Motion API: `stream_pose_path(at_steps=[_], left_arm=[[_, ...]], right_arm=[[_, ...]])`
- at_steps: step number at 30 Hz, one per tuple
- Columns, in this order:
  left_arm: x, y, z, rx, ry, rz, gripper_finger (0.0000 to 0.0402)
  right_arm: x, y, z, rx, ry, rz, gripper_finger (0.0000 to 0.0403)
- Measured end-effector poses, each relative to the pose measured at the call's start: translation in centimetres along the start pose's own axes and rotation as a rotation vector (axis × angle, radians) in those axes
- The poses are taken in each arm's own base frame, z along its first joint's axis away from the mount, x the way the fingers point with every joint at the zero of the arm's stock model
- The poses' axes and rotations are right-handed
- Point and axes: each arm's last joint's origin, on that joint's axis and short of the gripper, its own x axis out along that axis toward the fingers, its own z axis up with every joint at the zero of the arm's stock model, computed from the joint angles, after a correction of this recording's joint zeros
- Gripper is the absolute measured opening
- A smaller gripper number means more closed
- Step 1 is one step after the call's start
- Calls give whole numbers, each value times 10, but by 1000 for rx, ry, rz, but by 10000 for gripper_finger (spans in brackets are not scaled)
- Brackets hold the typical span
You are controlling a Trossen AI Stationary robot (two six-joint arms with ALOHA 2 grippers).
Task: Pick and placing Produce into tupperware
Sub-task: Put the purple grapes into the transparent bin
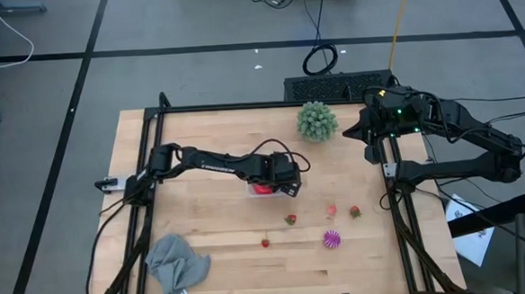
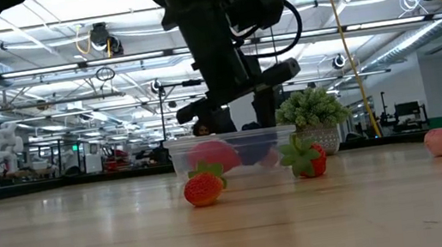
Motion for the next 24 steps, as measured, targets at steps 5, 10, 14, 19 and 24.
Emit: stream_pose_path(at_steps=[5, 10, 14, 19, 24], left_arm=[[0, -1, 0, 38, -6, -3, 248], [0, -2, 0, 35, -10, -9, 248], [0, -2, 0, 36, -11, -12, 248], [0, -2, 0, 3, -7, -16, 248], [0, -2, 0, -4, -6, -16, 248]], right_arm=[[0, 0, 0, -1, 0, 0, 4], [0, 0, -1, -1, 5, 1, 4], [0, 0, -1, -1, 9, 1, 4], [0, 0, -1, -1, 11, 2, 4], [0, 0, -1, -1, 12, 2, 4]])
